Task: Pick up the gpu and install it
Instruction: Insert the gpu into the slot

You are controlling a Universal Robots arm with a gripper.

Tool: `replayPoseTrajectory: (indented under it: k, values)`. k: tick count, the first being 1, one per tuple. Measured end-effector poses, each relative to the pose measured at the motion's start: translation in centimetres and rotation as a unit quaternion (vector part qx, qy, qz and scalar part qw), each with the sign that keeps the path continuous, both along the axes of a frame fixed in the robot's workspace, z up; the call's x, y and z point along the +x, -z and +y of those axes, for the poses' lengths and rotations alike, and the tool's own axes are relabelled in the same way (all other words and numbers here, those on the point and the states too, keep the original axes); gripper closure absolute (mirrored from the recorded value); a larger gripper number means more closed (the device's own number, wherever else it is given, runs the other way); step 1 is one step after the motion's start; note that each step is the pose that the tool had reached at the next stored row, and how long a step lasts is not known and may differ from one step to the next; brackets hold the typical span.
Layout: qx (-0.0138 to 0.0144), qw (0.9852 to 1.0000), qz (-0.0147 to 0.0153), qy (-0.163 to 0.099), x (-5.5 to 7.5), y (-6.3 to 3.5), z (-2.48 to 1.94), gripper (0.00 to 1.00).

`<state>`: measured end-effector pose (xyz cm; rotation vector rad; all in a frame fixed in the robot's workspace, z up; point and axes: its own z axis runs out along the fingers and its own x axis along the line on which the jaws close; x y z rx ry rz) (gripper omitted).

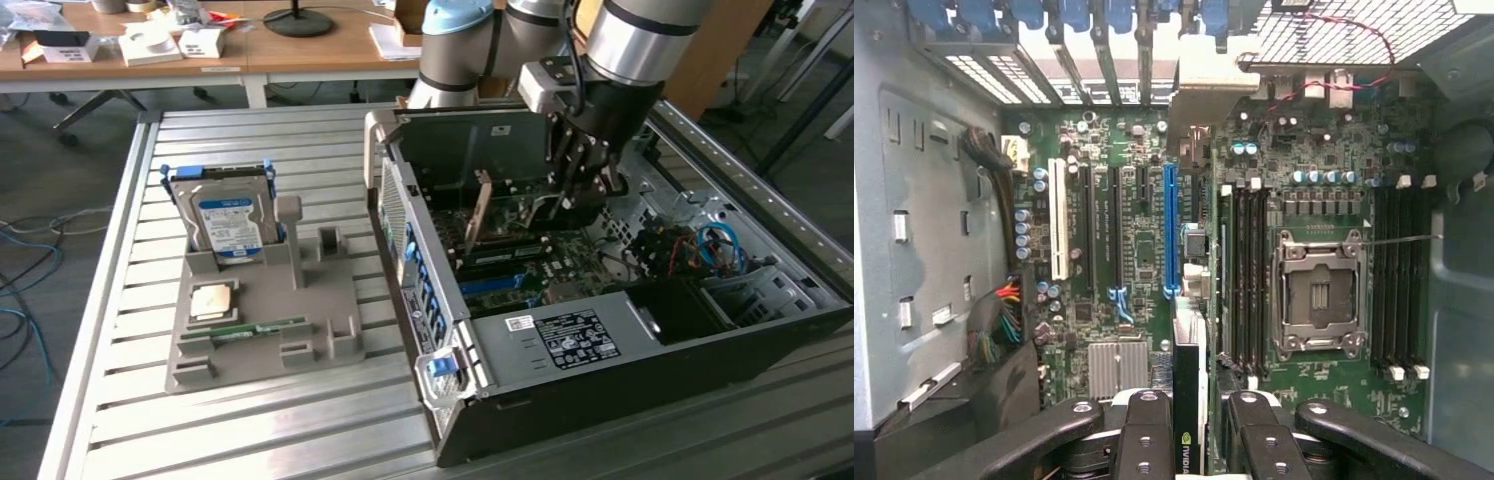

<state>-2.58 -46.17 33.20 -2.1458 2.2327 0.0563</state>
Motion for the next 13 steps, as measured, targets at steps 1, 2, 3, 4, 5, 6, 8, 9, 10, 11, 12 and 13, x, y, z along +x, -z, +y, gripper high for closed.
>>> replayPoseTrajectory:
  k: [1,2,3,4,5,6,8,9,10,11,12,13]
  values:
    - [0.0000,1.0000,0.0000,0.000,0.00,0.09,-0.02,0.74]
    - [0.0000,1.0000,0.0000,0.000,-0.01,0.20,-0.04,0.74]
    - [0.0000,1.0000,0.0000,0.000,-0.02,0.31,-0.06,0.74]
    - [0.0000,1.0000,0.0000,0.000,-0.03,0.44,-0.08,0.74]
    - [0.0000,1.0000,0.0000,0.000,-0.05,0.57,-0.10,0.74]
    - [0.0000,1.0000,0.0000,0.000,-0.07,0.70,-0.11,0.74]
    - [0.0000,1.0000,0.0000,0.000,-0.09,0.87,-0.13,0.74]
    - [-0.0001,1.0000,0.0001,0.000,-0.09,0.88,-0.14,0.74]
    - [-0.0001,1.0000,0.0001,0.000,-0.09,0.88,-0.14,0.74]
    - [-0.0001,1.0000,0.0000,0.000,-0.09,0.88,-0.14,0.74]
    - [-0.0001,1.0000,0.0000,0.000,-0.09,0.89,-0.14,0.74]
    - [0.0000,1.0000,0.0000,0.000,-0.09,0.93,-0.13,0.74]
